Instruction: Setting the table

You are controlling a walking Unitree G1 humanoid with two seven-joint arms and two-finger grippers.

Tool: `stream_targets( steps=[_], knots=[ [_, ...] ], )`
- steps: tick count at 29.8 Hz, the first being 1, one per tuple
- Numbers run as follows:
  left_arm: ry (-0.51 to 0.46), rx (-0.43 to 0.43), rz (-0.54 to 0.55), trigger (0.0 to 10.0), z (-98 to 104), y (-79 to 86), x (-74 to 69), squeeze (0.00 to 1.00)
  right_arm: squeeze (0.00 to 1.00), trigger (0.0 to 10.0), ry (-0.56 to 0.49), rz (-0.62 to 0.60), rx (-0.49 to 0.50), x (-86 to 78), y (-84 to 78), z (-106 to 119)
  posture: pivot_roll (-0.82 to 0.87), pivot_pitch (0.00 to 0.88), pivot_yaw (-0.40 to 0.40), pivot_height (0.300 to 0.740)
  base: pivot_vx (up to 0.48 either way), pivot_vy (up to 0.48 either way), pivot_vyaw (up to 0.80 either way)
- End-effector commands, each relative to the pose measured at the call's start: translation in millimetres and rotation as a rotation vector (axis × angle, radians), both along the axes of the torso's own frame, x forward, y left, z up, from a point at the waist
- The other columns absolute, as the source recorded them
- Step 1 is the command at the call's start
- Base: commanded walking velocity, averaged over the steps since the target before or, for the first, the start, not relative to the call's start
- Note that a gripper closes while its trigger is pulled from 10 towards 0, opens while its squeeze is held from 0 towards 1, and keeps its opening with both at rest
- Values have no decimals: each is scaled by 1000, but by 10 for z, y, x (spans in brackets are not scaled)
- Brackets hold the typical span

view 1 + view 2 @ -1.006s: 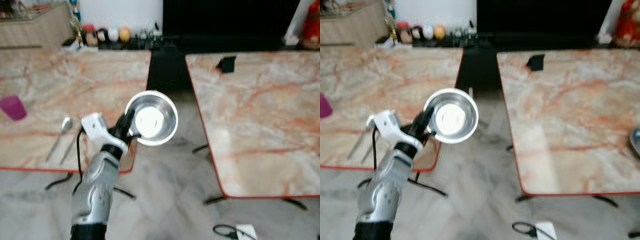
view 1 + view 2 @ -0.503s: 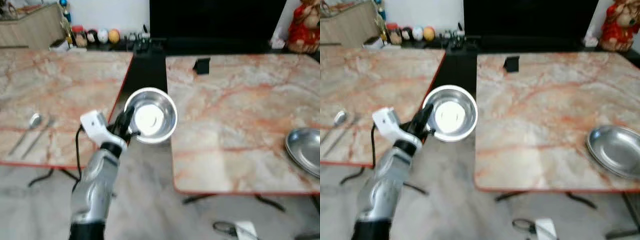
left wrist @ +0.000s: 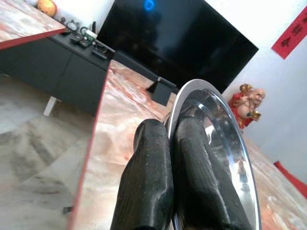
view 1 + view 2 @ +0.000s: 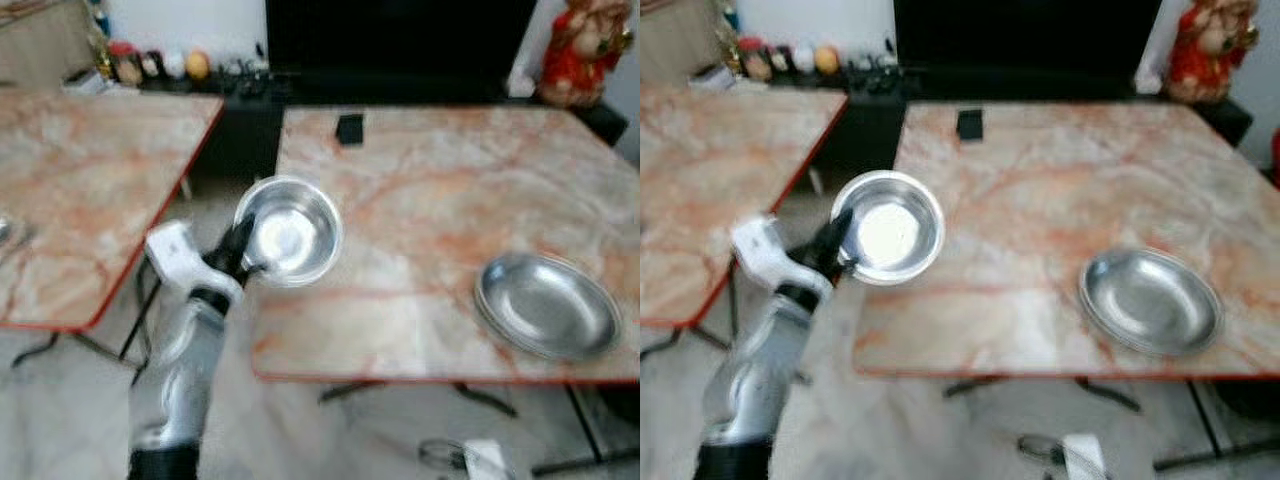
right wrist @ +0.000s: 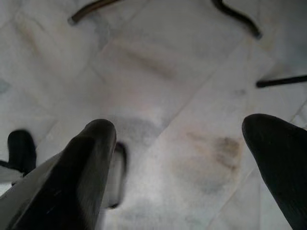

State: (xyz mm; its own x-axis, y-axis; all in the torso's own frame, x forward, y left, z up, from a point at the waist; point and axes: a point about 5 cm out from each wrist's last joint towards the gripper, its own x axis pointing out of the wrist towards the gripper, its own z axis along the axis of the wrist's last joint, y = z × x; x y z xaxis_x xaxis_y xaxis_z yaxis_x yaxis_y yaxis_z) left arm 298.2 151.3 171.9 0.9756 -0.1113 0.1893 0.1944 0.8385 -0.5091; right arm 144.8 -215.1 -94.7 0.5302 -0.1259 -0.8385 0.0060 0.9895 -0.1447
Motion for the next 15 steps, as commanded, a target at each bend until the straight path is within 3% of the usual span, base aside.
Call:
stream_targets(
  steps=[1,15],
  knots=[
    [-30,-5,-29,10000,74,-93,6,0,0,10000,0,-7,-16,-5,-68,12,-40,0,3,732,0,-394,0],
    [-31,8,-35,10000,66,-103,9,0,0,10000,2,-3,-19,-9,-78,13,-43,0,2,732,0,-393,0]
  ],
)
